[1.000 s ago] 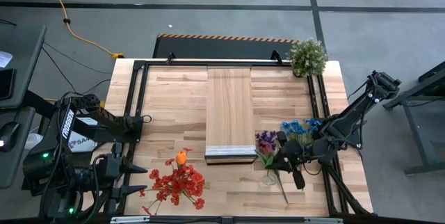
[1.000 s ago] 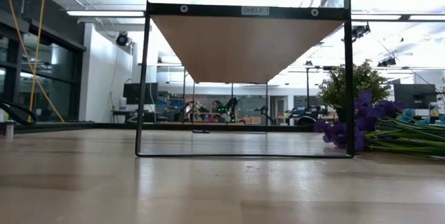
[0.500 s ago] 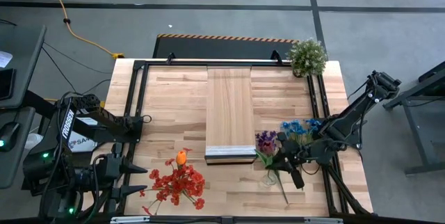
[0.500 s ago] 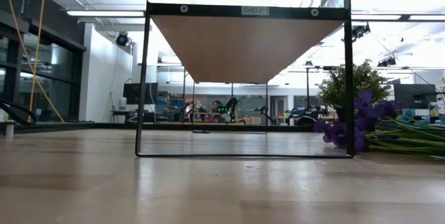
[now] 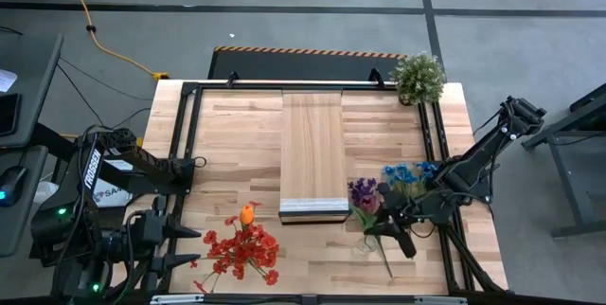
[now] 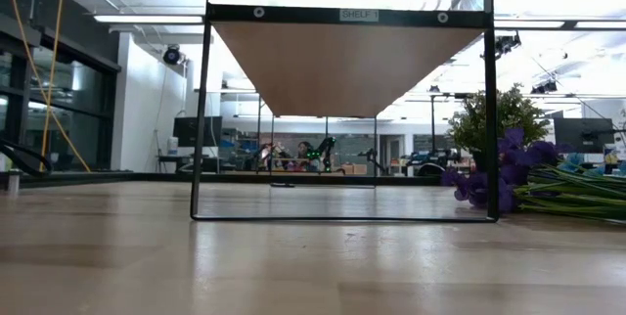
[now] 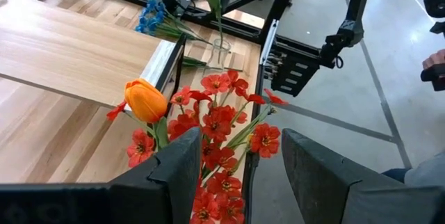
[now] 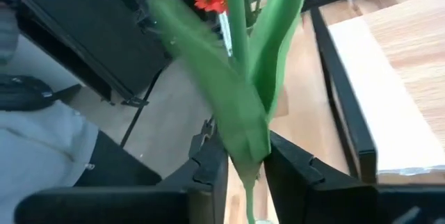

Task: Pick and place flowers into a vace then onto a shelf
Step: Put the dark red flower into the right transparent vase

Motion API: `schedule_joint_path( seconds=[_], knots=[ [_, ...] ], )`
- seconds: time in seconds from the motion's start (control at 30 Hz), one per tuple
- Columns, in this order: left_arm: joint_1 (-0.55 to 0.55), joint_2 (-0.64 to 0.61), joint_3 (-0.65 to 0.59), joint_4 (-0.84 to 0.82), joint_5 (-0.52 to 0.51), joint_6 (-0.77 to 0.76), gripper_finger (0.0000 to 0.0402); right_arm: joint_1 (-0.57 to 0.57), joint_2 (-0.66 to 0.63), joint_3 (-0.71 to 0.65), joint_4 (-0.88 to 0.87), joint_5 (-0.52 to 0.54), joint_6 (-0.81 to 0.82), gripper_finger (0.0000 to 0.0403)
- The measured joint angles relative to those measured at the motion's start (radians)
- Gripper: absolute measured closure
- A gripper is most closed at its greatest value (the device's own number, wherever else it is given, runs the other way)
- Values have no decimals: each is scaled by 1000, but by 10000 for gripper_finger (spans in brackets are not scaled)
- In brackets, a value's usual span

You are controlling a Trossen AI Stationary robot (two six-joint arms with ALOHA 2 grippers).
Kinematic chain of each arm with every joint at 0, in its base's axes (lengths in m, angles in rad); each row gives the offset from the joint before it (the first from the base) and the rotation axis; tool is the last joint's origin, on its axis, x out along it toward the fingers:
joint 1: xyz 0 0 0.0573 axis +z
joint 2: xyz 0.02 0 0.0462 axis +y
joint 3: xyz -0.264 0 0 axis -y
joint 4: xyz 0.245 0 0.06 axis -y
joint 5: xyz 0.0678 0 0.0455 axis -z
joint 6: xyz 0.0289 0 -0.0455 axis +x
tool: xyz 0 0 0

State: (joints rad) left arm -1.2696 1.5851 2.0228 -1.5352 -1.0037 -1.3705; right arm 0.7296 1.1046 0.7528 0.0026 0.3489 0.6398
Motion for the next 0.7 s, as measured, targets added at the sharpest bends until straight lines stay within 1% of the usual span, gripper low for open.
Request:
schedule_joint_path(
  seconds=[0.07, 0.27, 0.7],
  knots=[
    [0, 0, 0, 0, -2, 0, 169, 0, 0, 0, 0, -18, 1, 313],
    [0, 0, 0, 0, -4, 0, 169, 0, 0, 0, -16, -19, 14, 294],
    [0, 0, 0, 17, -4, 4, 169, 0, 0, 0, -23, -19, 16, 295]
  ],
)
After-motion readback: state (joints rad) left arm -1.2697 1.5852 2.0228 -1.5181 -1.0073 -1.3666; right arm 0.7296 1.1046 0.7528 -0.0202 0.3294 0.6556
